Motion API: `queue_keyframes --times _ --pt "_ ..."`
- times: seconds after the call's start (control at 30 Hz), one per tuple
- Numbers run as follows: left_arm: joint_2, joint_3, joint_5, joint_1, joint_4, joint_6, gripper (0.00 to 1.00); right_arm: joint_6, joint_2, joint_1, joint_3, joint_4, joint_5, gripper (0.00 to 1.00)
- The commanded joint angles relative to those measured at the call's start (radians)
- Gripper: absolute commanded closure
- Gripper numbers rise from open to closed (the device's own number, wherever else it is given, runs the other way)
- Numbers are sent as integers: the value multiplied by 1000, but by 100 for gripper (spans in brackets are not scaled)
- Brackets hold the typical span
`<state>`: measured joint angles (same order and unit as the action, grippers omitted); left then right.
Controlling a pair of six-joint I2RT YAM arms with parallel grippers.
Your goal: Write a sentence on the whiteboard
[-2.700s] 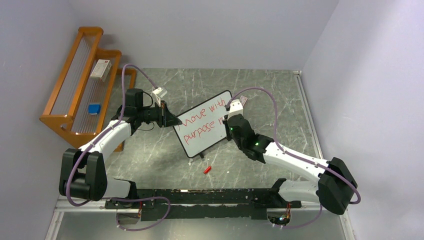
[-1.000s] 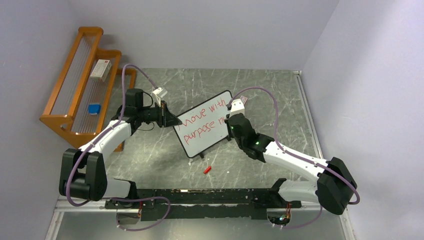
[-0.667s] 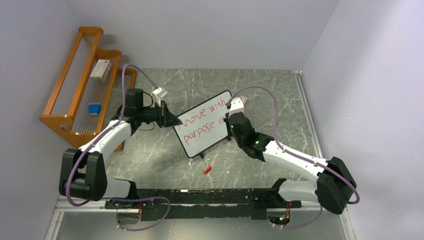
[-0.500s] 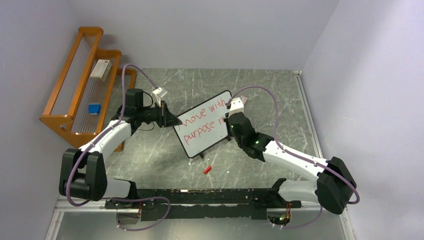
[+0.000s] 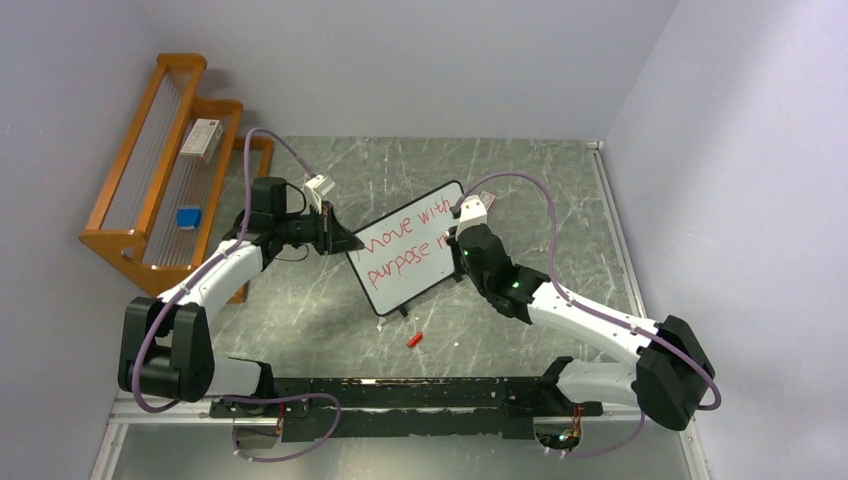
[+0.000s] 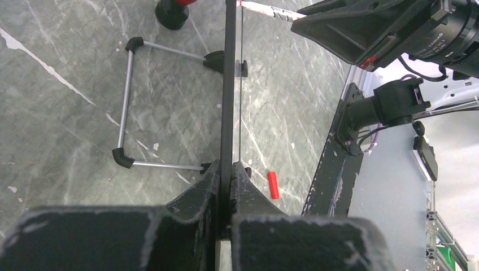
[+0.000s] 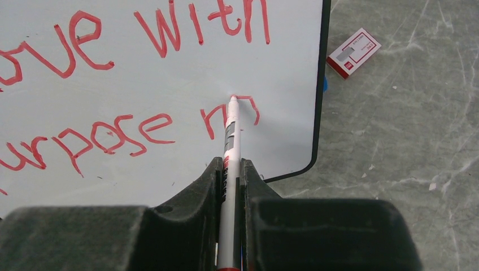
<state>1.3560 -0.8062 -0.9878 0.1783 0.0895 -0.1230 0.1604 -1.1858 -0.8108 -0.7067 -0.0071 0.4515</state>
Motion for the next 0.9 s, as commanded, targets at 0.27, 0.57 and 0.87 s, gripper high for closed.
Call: queue_keyframes --times 0.27,0.57,0.87 --pt "47 25 117 26 113 59 95 37 31 4 47 -53 -8 100" --pt "45 27 119 27 112 59 95 38 29 4 54 -60 6 100" --pt "43 28 118 27 113 59 95 41 25 5 58 -59 43 100"
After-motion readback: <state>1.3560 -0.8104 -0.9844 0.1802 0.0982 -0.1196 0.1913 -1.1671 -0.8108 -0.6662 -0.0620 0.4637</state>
